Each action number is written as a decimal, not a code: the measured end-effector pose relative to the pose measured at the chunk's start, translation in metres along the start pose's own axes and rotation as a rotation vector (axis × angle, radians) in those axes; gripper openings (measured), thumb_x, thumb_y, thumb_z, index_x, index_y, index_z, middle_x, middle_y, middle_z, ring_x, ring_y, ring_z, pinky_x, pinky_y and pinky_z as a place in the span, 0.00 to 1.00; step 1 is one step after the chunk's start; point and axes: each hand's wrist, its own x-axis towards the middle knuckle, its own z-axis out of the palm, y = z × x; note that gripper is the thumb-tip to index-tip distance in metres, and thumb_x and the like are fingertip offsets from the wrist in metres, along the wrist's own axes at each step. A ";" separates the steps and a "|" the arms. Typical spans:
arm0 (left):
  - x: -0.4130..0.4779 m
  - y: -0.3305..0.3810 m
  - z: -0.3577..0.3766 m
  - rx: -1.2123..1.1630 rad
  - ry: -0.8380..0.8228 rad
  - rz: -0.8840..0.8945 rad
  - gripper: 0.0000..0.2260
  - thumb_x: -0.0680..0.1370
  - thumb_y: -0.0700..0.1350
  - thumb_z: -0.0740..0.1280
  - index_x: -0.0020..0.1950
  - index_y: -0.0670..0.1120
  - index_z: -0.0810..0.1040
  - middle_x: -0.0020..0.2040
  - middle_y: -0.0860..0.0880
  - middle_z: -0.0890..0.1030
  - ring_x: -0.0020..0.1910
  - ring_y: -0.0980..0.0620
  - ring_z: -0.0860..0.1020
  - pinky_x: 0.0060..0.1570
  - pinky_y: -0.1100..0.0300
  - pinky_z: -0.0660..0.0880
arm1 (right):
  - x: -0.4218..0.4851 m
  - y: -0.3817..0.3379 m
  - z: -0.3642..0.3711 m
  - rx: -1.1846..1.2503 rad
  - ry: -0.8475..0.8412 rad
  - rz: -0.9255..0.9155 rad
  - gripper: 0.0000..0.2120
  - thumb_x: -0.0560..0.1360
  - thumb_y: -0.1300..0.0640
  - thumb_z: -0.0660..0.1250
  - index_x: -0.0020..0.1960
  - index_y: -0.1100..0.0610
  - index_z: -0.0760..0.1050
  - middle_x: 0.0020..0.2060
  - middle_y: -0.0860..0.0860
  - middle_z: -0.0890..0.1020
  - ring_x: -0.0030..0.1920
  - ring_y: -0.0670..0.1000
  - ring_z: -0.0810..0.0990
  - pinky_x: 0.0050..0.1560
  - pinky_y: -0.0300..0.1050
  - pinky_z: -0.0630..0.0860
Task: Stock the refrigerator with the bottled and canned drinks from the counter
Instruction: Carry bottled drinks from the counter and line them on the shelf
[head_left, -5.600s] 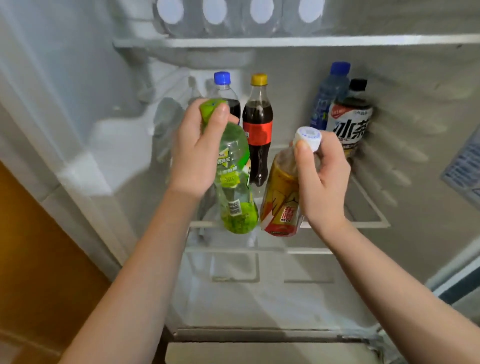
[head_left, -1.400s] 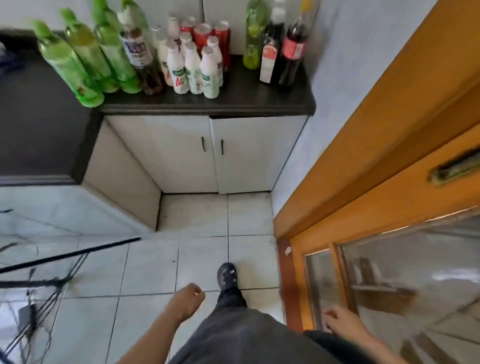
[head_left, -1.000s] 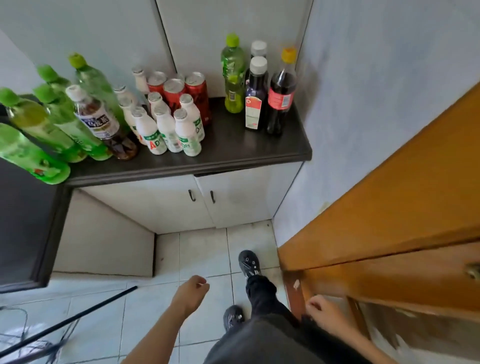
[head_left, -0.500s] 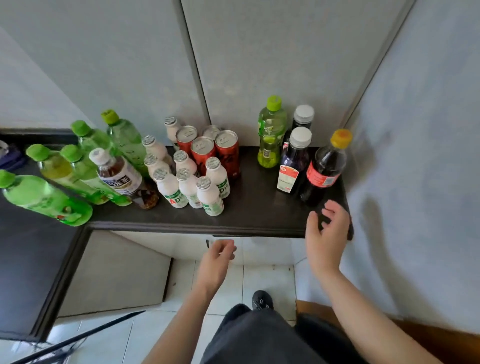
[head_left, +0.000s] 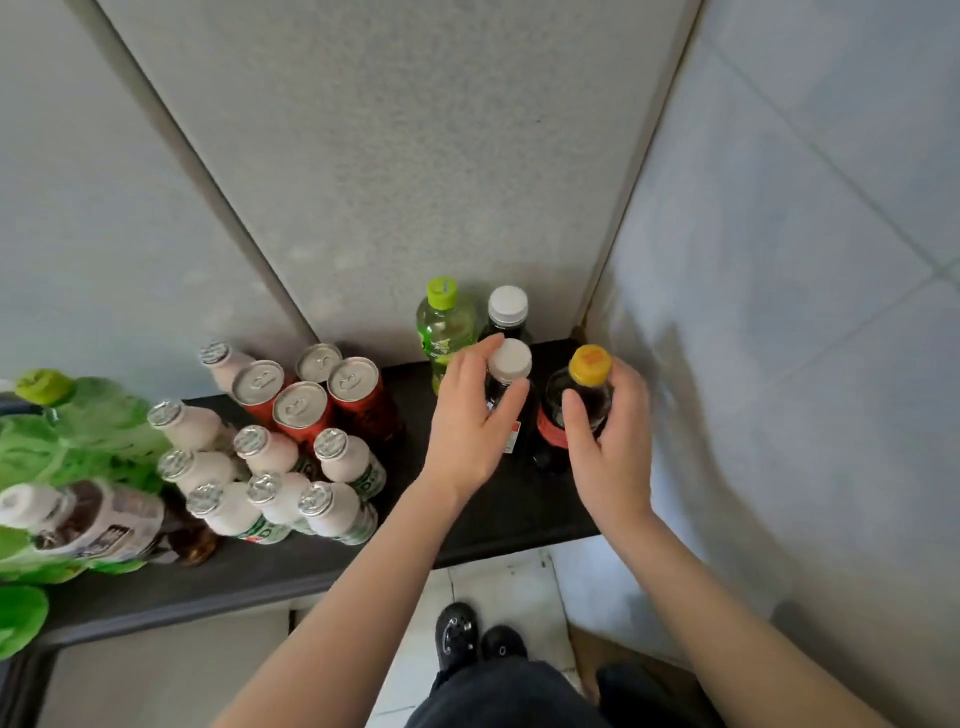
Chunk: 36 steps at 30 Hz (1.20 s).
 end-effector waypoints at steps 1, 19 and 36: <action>0.004 -0.001 0.003 0.017 -0.013 0.008 0.21 0.77 0.47 0.66 0.69 0.49 0.67 0.61 0.58 0.70 0.60 0.67 0.66 0.57 0.79 0.61 | 0.001 0.001 -0.001 -0.017 -0.014 -0.009 0.15 0.76 0.53 0.62 0.61 0.57 0.70 0.55 0.46 0.74 0.56 0.40 0.71 0.59 0.29 0.66; -0.028 0.004 -0.028 -0.144 0.181 -0.030 0.15 0.77 0.50 0.62 0.63 0.60 0.66 0.56 0.67 0.74 0.58 0.68 0.73 0.56 0.76 0.66 | 0.005 0.006 0.004 -0.005 0.040 0.023 0.08 0.78 0.52 0.57 0.53 0.54 0.71 0.43 0.46 0.75 0.45 0.40 0.74 0.48 0.29 0.69; -0.140 0.005 -0.112 -0.355 0.461 -0.313 0.11 0.74 0.58 0.60 0.57 0.65 0.71 0.52 0.58 0.77 0.54 0.54 0.76 0.57 0.56 0.74 | -0.047 -0.071 0.045 0.449 -0.349 -0.125 0.07 0.78 0.54 0.54 0.49 0.52 0.71 0.41 0.37 0.77 0.43 0.36 0.76 0.45 0.25 0.69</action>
